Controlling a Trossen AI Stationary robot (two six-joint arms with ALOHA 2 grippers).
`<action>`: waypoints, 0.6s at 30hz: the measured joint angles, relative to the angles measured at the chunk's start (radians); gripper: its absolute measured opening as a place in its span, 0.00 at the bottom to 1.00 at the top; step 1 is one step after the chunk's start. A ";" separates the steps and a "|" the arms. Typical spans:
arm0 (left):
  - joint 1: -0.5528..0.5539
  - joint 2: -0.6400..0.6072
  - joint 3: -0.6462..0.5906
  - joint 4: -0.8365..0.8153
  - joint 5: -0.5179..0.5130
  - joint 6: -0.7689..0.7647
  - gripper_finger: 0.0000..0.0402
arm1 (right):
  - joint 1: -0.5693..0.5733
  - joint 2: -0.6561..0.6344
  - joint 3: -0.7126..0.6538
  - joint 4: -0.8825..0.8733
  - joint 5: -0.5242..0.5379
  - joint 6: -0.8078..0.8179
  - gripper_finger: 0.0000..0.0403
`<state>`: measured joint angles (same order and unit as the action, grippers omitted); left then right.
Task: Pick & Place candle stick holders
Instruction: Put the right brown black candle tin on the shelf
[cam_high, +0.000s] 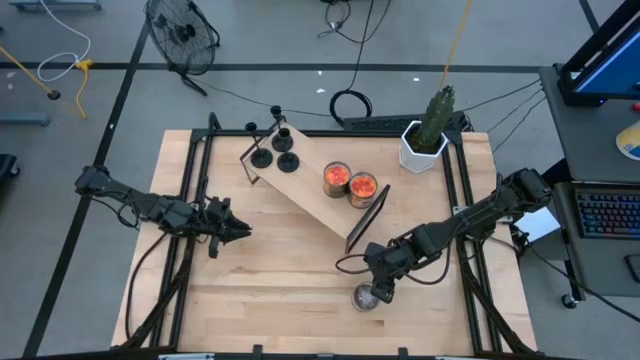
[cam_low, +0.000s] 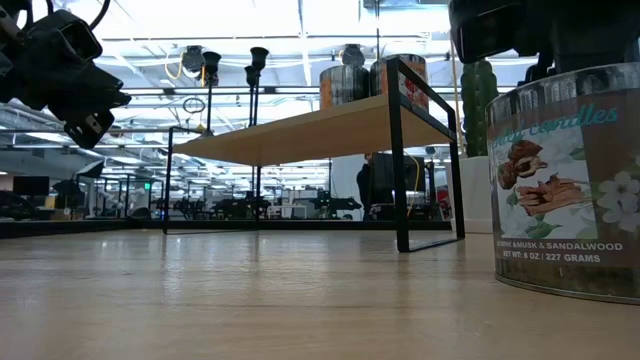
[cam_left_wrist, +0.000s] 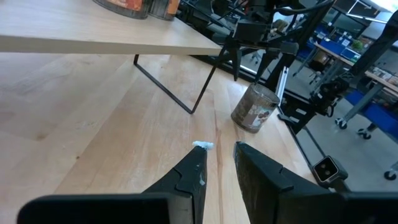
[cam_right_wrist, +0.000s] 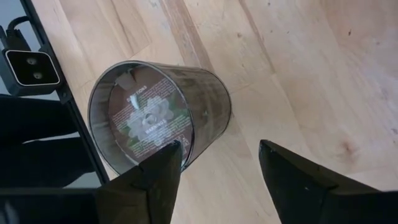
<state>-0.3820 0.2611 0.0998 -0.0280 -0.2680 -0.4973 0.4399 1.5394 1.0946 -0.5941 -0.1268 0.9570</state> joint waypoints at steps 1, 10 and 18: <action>0.000 0.000 0.000 0.000 0.000 0.003 0.22 | 0.000 0.000 0.000 0.000 0.000 0.000 0.51; 0.000 0.000 0.000 0.000 -0.001 0.010 0.22 | -0.001 0.028 0.000 0.053 -0.007 -0.007 0.52; 0.000 0.000 0.000 0.001 -0.004 0.024 0.22 | -0.001 0.069 -0.001 0.068 -0.032 0.003 0.51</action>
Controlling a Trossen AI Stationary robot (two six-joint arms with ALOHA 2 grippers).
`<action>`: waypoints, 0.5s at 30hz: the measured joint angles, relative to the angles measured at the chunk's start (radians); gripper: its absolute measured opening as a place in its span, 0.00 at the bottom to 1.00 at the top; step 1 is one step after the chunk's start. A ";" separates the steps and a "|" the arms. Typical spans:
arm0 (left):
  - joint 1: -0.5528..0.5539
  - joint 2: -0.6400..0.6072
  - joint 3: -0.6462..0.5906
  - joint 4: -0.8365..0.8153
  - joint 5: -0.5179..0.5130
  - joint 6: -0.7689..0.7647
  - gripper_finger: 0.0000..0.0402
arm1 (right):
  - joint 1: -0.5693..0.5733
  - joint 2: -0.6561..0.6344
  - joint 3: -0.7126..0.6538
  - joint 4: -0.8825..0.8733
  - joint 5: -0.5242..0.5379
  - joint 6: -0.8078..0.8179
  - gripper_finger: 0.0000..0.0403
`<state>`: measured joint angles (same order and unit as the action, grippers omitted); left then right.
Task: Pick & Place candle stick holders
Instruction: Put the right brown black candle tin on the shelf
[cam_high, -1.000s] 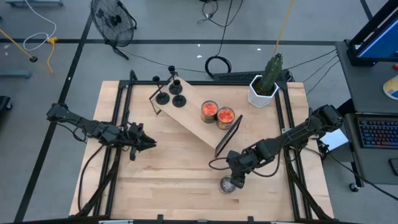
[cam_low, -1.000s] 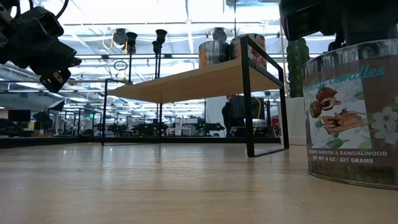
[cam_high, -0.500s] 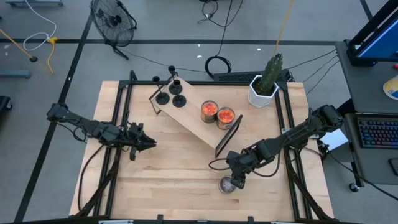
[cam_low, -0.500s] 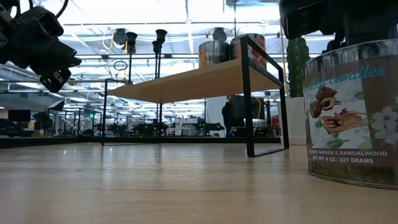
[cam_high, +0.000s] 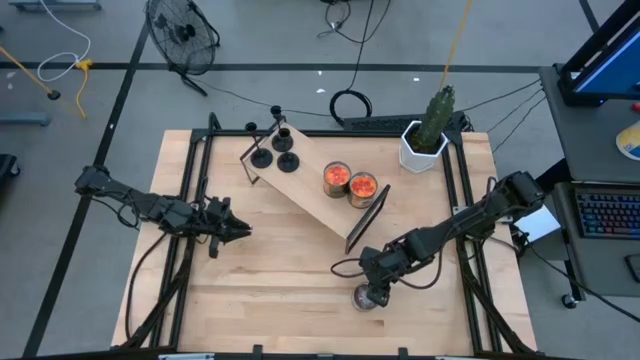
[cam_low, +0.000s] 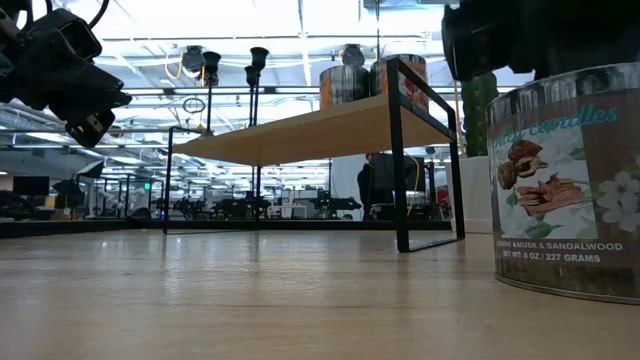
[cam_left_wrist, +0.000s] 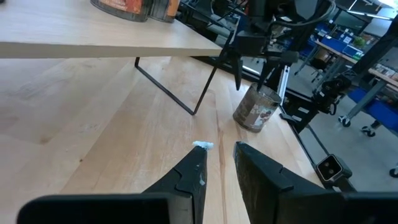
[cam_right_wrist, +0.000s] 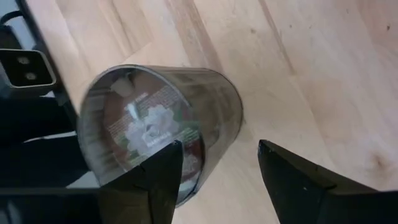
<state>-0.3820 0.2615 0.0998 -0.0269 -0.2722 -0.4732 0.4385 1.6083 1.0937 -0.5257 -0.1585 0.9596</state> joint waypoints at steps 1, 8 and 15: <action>0.000 0.000 0.000 0.000 0.000 0.000 0.22 | 0.000 0.000 0.000 -0.001 0.000 0.005 0.50; 0.000 0.000 0.000 0.000 0.000 -0.003 0.22 | 0.000 -0.007 0.001 -0.003 0.000 0.024 0.41; 0.000 0.000 0.000 0.000 0.000 -0.003 0.22 | 0.000 -0.008 0.001 -0.001 0.000 0.024 0.23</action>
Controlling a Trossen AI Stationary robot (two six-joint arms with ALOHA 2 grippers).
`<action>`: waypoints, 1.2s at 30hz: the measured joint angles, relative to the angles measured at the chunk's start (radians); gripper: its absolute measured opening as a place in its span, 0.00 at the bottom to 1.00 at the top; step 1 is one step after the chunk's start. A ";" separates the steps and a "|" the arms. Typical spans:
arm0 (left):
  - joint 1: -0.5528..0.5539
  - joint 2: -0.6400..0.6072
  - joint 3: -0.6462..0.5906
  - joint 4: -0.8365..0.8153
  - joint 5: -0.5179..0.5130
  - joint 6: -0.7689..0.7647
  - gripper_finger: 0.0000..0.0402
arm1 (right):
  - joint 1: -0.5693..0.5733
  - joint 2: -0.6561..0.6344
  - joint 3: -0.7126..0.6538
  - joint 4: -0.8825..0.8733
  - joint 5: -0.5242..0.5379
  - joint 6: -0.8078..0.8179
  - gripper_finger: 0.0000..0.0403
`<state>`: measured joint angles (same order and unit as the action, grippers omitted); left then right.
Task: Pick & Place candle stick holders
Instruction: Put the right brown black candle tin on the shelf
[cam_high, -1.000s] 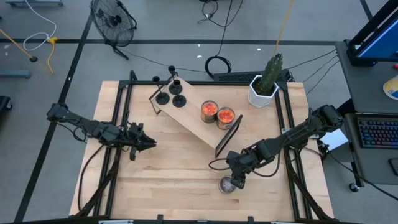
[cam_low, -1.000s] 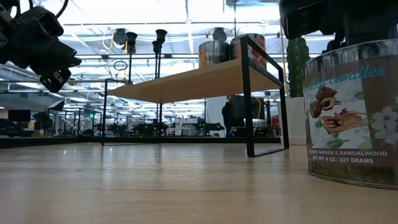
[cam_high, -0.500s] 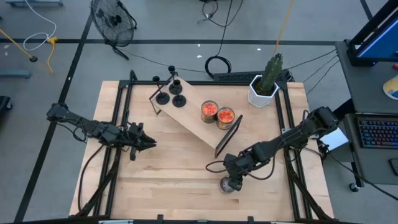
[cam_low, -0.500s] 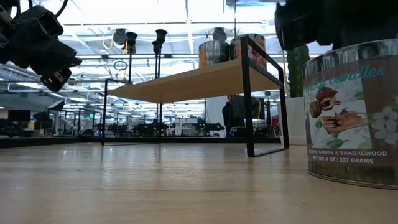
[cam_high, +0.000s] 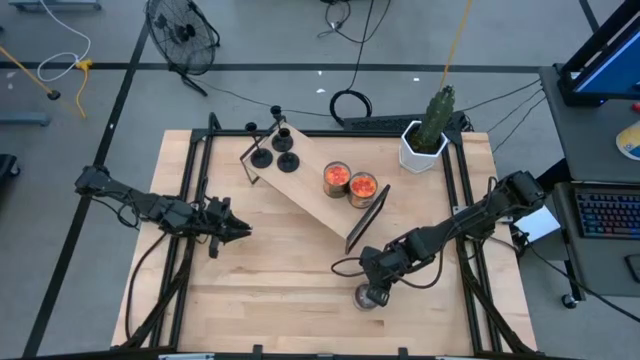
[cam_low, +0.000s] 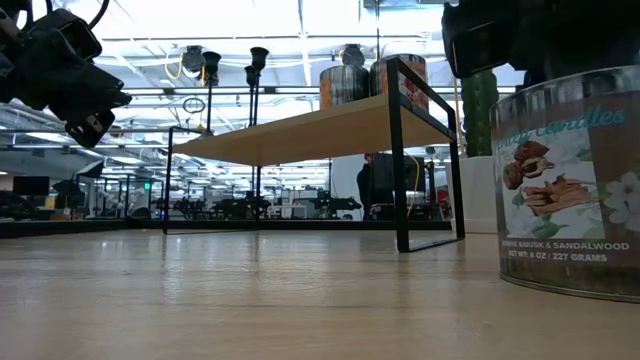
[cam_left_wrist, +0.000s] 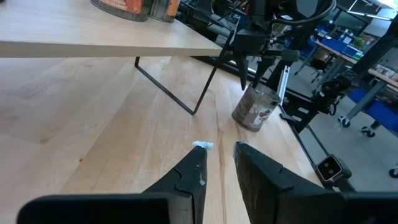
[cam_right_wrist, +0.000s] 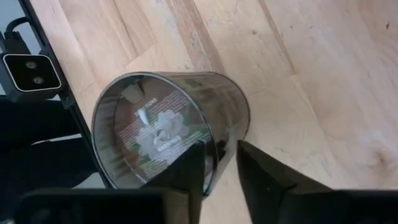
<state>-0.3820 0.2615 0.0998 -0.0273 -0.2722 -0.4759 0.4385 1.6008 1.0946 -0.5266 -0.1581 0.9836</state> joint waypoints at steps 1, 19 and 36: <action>0.000 0.000 0.000 0.000 0.000 0.000 0.22 | 0.000 0.000 0.000 0.000 0.000 0.000 0.20; 0.000 0.000 0.000 0.002 0.000 0.000 0.22 | -0.021 0.001 0.044 -0.008 -0.031 -0.030 0.00; 0.000 0.000 0.000 0.002 0.000 0.000 0.22 | -0.150 0.001 0.557 -0.288 0.117 -0.329 0.00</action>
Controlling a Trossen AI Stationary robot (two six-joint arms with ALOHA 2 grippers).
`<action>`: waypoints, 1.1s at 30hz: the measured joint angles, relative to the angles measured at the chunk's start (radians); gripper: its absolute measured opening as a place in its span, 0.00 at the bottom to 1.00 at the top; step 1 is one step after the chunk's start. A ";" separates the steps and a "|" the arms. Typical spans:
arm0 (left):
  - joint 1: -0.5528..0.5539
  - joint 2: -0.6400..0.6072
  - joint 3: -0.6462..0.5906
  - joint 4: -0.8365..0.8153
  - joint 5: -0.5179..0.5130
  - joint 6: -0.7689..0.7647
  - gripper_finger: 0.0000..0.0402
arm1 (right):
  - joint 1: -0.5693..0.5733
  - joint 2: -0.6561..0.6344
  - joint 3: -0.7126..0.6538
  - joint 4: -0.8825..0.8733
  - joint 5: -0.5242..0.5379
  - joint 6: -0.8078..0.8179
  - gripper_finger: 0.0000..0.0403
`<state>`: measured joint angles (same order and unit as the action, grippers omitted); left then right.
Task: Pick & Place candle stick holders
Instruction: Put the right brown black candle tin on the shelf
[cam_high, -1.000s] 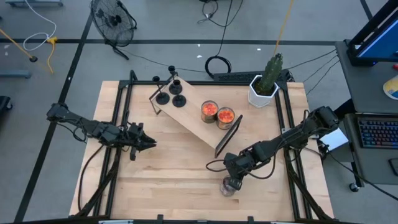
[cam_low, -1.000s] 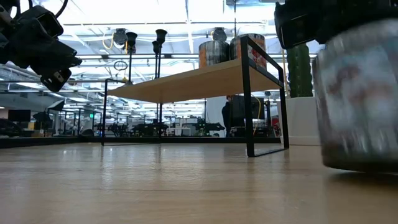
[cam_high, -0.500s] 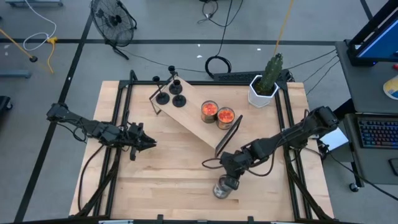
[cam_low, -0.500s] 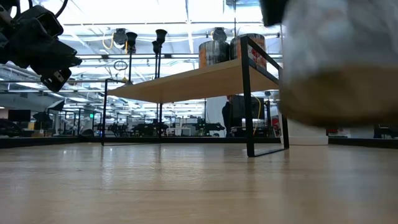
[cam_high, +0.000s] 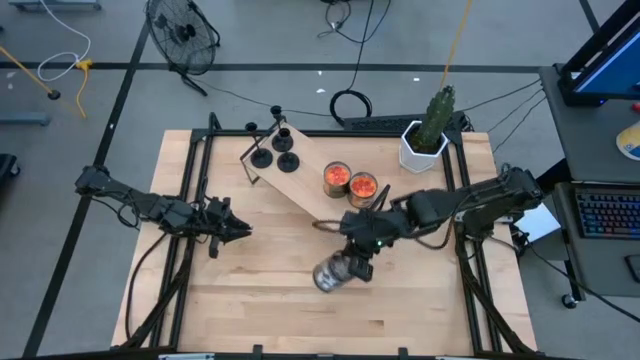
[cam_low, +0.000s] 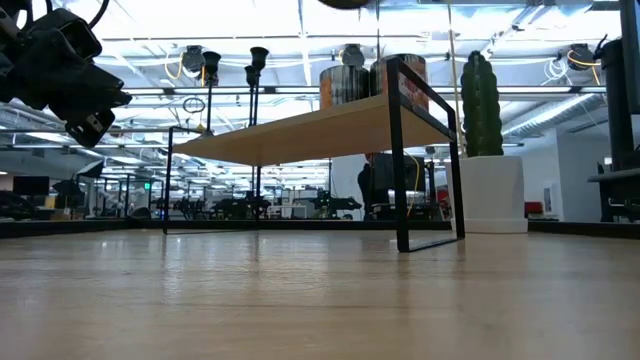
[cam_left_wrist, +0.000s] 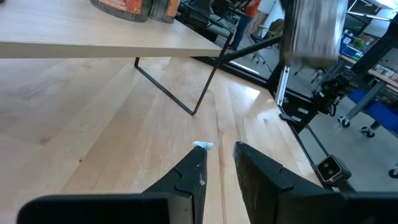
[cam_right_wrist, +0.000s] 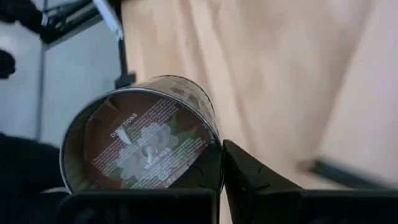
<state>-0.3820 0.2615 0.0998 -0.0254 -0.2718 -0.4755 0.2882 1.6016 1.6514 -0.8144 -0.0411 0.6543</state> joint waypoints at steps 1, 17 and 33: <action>0.000 0.000 0.000 0.000 0.000 0.000 0.22 | -0.008 0.000 0.030 -0.020 0.018 -0.023 0.00; 0.000 0.000 0.000 0.000 0.000 0.000 0.22 | -0.243 0.000 0.289 -0.220 0.130 -0.274 0.00; 0.000 0.000 0.000 0.001 0.000 0.000 0.22 | -0.336 0.171 0.353 -0.414 0.018 -0.438 0.00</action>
<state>-0.3820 0.2615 0.0998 -0.0242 -0.2718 -0.4755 -0.0475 1.7726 2.0040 -1.2280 -0.0229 0.2160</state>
